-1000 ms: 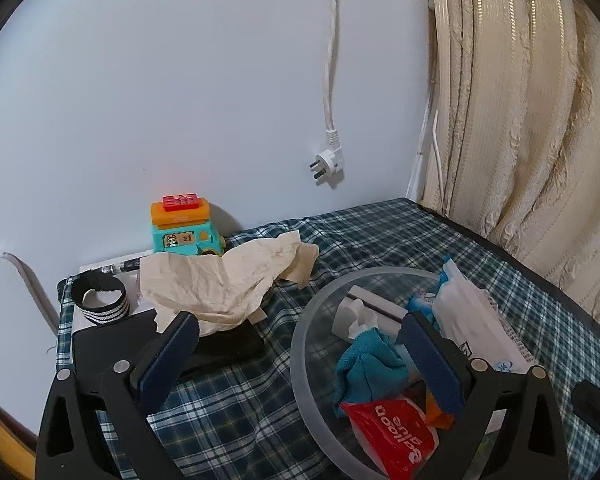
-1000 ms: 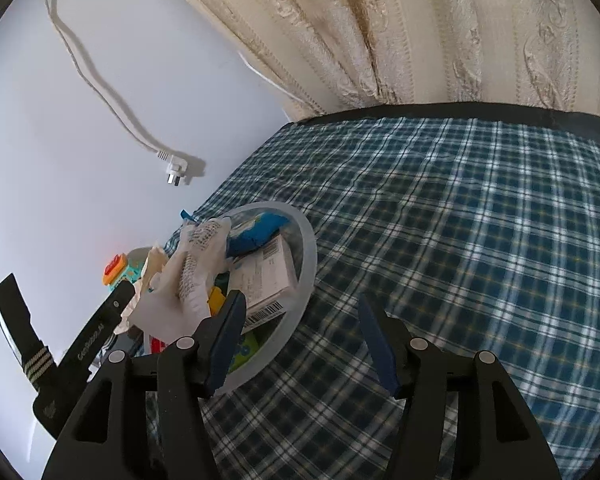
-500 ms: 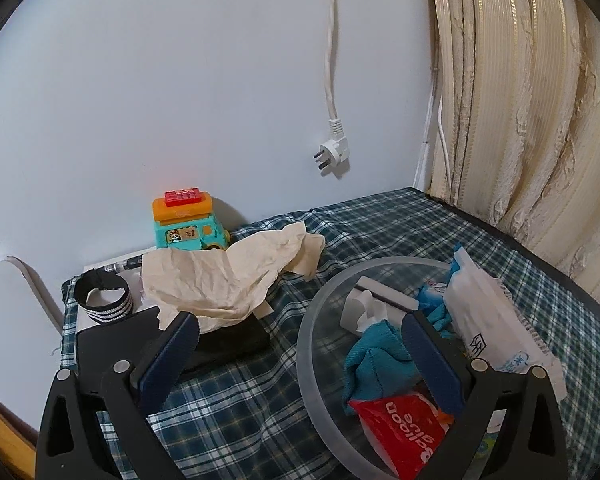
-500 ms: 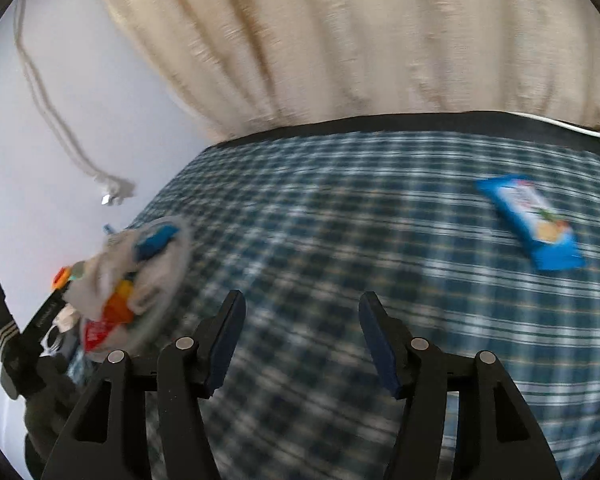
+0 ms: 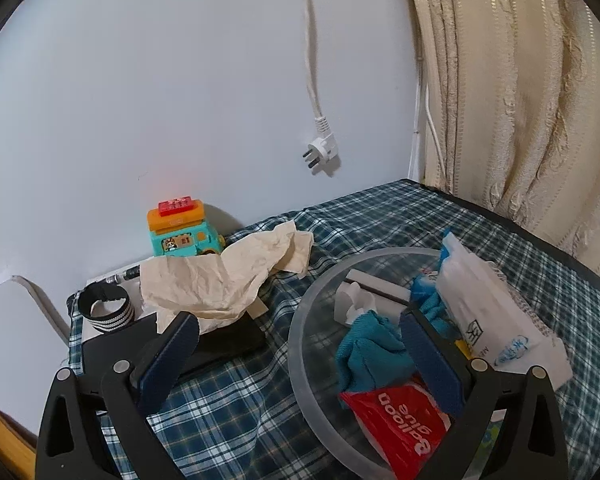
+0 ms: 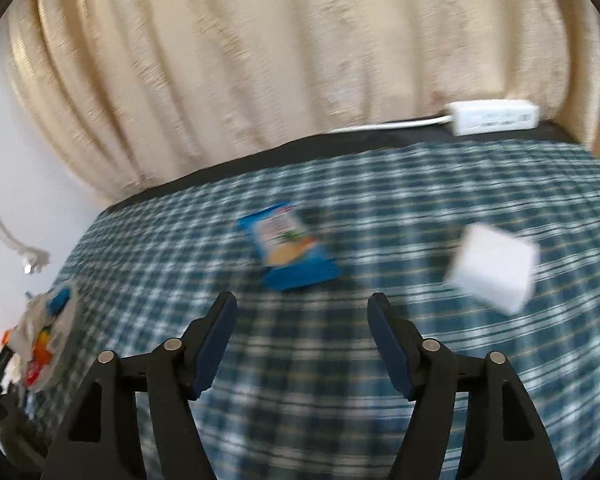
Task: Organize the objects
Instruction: 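Move the right gripper to the white rectangular block and grasp it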
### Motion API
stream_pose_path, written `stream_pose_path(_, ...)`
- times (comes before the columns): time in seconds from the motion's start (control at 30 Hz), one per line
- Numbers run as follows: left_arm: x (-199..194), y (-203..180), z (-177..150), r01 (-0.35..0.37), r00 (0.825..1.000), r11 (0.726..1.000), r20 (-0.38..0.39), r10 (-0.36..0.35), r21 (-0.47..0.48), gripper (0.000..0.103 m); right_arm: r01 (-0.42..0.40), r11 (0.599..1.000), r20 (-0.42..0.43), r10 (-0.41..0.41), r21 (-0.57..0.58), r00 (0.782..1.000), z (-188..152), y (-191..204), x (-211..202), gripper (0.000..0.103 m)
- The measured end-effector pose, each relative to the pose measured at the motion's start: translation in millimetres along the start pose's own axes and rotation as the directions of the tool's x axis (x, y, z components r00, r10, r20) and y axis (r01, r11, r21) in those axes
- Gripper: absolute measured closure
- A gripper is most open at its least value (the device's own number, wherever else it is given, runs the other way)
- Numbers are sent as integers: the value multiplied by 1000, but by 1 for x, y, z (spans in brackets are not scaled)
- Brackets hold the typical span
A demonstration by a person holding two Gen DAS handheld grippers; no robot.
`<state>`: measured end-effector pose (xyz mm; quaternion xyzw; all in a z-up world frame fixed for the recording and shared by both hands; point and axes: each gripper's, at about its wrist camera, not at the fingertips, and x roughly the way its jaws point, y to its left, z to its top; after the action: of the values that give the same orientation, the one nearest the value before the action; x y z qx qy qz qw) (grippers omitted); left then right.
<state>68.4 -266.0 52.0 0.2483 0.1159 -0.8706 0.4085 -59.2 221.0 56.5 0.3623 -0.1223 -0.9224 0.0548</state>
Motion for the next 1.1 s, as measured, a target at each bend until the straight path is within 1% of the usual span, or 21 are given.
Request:
stream_pose_path(0.13,-13,-5,3,17,1000,999,10,-17,31,0,92,996,42,-92,-1,995,8,-36,-12,30)
stream_pose_path(0.27,-32,-12,7,46,998,997,33,-48,58,0,166,986,63,-167,27,984,14,-68,-22,24)
stream_pose_path(0.3,-37,-14,8,53,998,997,38,-55,63,0,182,983,67,-184,33,981,16,-77,-24,21)
stream_pose_path(0.33,-42,-16,10,67,997,996,42,-70,66,0,173,985,64,-174,18,983,17,-82,-23,19)
stream_pose_path(0.37,-46,-19,11,81,996,994,44,-84,69,0,180,984,56,-181,15,982,18,-87,-22,16)
stream_pose_path(0.47,-60,-28,15,132,990,988,47,-136,81,0,187,982,12,-187,5,982,19,-102,-12,16)
stream_pose_path(0.53,-70,-37,15,163,985,982,48,-168,99,0,175,985,-22,-174,3,984,19,-109,-5,16)
stream_pose_path(0.63,-82,-56,13,219,974,965,34,-226,143,0,171,985,-56,-171,-3,984,19,-114,5,16)
stream_pose_path(0.7,-87,-72,9,258,964,950,11,-264,179,0,166,986,-73,-164,9,984,20,-117,9,16)
stream_pose_path(0.83,-94,-105,-2,289,956,922,-26,-293,258,0,143,989,-99,-140,33,985,21,-123,16,16)
stream_pose_path(0.9,-99,-122,-8,333,942,898,-57,-331,287,0,135,990,-98,-131,32,987,22,-123,16,16)
stream_pose_path(0.97,-102,-141,-13,388,922,870,-106,-374,305,0,137,990,-98,-133,31,986,22,-123,17,16)
stream_pose_path(1.1,-108,-174,-21,455,890,824,-174,-420,338,0,145,989,-103,-143,13,984,23,-122,21,16)
